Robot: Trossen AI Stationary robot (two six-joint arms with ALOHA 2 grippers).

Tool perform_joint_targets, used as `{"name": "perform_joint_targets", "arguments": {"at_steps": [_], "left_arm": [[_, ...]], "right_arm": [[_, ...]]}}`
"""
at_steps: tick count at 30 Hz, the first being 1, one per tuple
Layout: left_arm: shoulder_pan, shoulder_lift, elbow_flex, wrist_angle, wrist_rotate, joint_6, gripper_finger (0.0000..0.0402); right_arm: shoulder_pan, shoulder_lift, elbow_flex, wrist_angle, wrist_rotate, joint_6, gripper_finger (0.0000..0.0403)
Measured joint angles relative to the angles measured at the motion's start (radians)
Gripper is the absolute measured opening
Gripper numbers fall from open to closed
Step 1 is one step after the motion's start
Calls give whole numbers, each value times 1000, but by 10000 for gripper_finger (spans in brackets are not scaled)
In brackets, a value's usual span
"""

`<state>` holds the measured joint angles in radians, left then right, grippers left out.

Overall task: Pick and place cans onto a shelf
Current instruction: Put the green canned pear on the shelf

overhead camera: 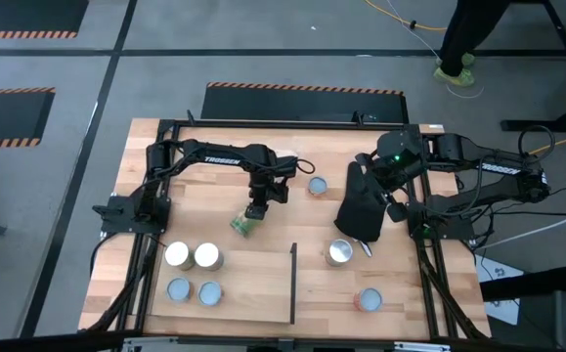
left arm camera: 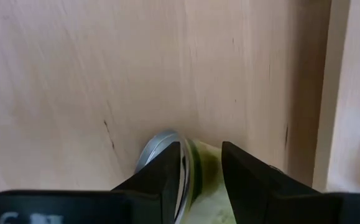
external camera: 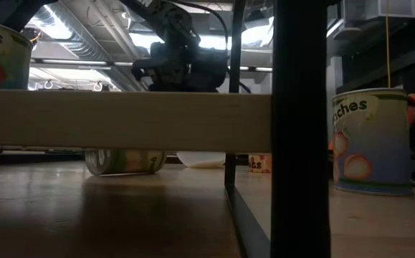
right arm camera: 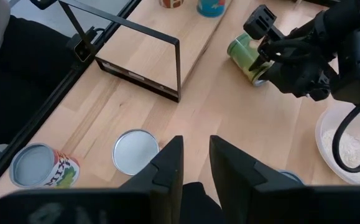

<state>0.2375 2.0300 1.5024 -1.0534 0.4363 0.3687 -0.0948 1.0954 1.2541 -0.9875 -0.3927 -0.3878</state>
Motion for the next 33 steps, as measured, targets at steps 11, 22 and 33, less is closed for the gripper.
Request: {"name": "perform_joint_targets", "arguments": {"at_steps": [11, 22, 33], "left_arm": [[0, 0, 0, -46, -5, -45, 91], [0, 0, 1, -68, -7, -48, 9], [0, 0, 1, -78, -8, -54, 3]], "right_arm": [[0, 0, 0, 0, 0, -8, 83], [0, 0, 0, 0, 0, -9, 83], [0, 0, 0, 0, 0, -9, 83]]}}
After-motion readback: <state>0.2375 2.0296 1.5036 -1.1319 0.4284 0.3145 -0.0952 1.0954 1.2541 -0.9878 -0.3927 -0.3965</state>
